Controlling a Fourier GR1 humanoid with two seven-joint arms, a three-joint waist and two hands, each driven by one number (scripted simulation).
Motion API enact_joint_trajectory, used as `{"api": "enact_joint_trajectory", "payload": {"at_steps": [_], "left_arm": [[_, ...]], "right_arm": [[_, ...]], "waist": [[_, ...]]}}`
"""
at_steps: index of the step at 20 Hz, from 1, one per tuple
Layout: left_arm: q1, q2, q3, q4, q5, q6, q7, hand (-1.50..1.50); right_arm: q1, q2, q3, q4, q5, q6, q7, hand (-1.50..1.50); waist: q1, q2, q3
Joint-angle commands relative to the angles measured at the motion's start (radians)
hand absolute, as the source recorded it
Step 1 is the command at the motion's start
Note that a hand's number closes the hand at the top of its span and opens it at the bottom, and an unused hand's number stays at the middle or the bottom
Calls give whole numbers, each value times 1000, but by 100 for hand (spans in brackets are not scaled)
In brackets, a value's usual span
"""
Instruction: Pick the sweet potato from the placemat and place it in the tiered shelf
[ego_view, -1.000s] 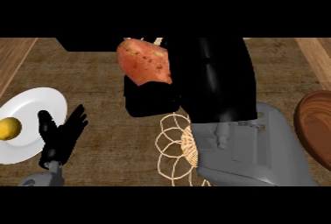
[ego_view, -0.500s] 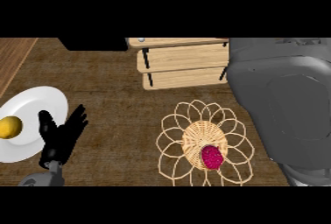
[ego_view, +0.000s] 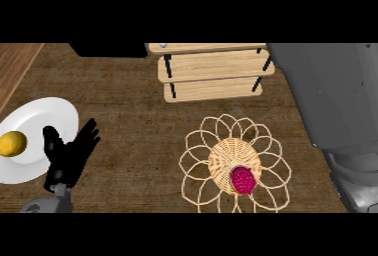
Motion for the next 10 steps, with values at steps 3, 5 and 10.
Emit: {"api": "enact_joint_trajectory", "payload": {"at_steps": [3, 5, 10], "left_arm": [[32, 12, -9, -81, -4, -6, 49, 0], [4, 1, 6, -4, -5, -4, 2, 0], [3, -19, -7, 17, -11, -16, -30, 0]], "right_arm": [[-59, -13, -19, 192, 38, -46, -116, 150], [-36, -49, -40, 275, 46, -88, -228, 150], [-74, -36, -39, 417, 87, -151, -299, 150]], "waist": [[6, -1, 0], [6, 3, 0], [7, 5, 0]]}}
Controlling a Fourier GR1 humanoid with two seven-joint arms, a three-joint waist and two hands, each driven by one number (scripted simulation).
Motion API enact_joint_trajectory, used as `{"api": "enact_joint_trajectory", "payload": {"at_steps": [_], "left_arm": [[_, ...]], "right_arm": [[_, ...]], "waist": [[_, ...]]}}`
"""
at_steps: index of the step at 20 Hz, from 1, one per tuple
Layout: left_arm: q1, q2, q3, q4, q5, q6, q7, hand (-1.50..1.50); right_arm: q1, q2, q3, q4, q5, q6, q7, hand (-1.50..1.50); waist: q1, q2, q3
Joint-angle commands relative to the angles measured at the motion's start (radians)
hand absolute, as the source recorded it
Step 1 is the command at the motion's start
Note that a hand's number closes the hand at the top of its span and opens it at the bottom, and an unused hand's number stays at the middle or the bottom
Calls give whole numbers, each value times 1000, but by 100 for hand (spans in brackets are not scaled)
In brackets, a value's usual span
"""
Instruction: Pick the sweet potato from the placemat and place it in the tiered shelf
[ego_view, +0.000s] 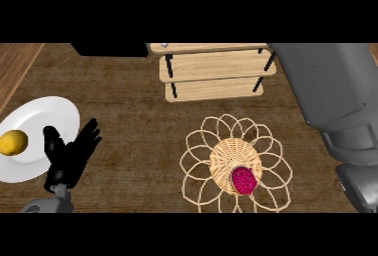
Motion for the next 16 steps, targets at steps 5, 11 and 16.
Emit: {"api": "enact_joint_trajectory", "payload": {"at_steps": [5, 11, 16], "left_arm": [[42, 7, 15, -24, 30, -43, -4, 0], [-15, -4, 14, -22, -7, 10, 17, 0], [1, -5, 12, 21, -17, -8, -20, 0]], "right_arm": [[-27, 22, -30, 182, 38, -144, -140, 150], [-36, 17, -48, 221, 22, -131, -221, 150], [-82, -22, -36, 290, 53, -88, -241, 150]], "waist": [[4, 0, 0], [-6, -3, 1], [-2, -1, 0]]}}
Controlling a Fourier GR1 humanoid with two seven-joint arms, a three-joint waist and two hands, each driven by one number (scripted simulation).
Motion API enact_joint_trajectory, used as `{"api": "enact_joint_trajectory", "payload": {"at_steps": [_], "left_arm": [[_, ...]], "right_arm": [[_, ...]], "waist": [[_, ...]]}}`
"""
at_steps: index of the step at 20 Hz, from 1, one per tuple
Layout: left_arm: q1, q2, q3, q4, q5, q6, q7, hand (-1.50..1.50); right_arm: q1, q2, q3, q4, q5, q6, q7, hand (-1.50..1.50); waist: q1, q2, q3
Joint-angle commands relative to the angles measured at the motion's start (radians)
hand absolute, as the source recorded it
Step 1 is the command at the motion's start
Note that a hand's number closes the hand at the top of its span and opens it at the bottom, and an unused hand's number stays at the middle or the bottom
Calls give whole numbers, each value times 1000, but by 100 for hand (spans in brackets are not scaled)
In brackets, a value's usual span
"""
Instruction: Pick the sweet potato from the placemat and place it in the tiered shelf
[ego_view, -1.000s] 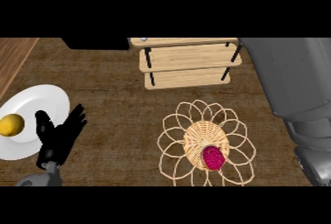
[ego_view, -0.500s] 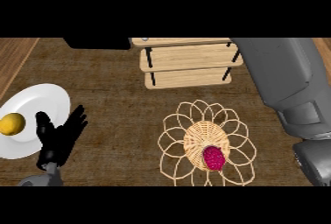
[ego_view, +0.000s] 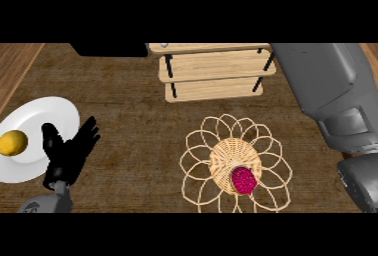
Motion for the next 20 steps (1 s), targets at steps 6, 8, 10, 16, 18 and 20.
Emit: {"api": "enact_joint_trajectory", "payload": {"at_steps": [6, 8, 10, 16, 18, 20], "left_arm": [[40, -14, -17, -43, -18, 16, 14, 0], [9, 2, 12, 24, -3, -10, -26, 0], [-2, 0, 0, -2, -10, -6, -9, 0], [18, -2, 5, -16, 11, -24, 3, 0], [37, -23, -2, -25, -4, 2, -14, 0], [-33, -9, 6, -5, -6, 15, 48, 0]], "right_arm": [[-24, 59, -107, 13, -63, -148, 85, -150], [-16, 37, -135, 20, -88, -159, 49, -150], [-39, 6, -191, 23, -140, -148, 38, -150], [-36, 24, -304, -21, -269, -205, 2, -150], [-23, 35, -330, -55, -303, -231, 11, -150], [-47, -2, -350, -54, -310, -258, 33, -150]], "waist": [[3, -4, 1], [-1, 0, 0], [2, 0, 0], [3, 1, 0], [-3, -3, 0], [-9, -2, 0]]}}
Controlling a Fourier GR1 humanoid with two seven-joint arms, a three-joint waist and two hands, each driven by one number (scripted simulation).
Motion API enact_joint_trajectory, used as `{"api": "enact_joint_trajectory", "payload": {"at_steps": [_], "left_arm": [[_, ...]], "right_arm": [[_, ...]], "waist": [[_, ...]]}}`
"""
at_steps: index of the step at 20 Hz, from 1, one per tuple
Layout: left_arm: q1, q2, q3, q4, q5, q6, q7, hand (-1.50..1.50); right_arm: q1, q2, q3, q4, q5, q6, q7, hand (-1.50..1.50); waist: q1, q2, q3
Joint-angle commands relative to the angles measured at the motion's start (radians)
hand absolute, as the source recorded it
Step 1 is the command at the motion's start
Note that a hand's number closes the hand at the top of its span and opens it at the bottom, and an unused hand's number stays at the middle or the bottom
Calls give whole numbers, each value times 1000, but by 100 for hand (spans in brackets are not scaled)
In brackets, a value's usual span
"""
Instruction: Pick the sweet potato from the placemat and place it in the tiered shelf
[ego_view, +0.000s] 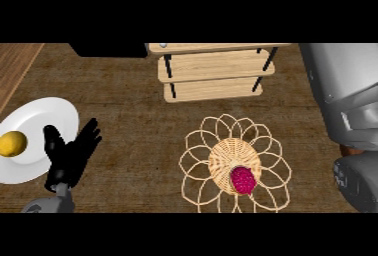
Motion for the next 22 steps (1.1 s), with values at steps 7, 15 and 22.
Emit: {"api": "enact_joint_trajectory", "payload": {"at_steps": [7, 15, 22], "left_arm": [[19, 20, 18, -19, -1, -1, 7, 0], [35, 12, 20, -6, 11, -18, 7, 0], [-22, 1, 24, -12, -1, 17, 34, 0]], "right_arm": [[26, -169, -64, -24, 7, -143, 57, -150], [137, -315, -159, -148, -104, -84, 113, -150], [278, -448, -226, -183, -255, 136, 30, -150]], "waist": [[-8, -2, 0], [-20, -8, 0], [-15, -3, 1]]}}
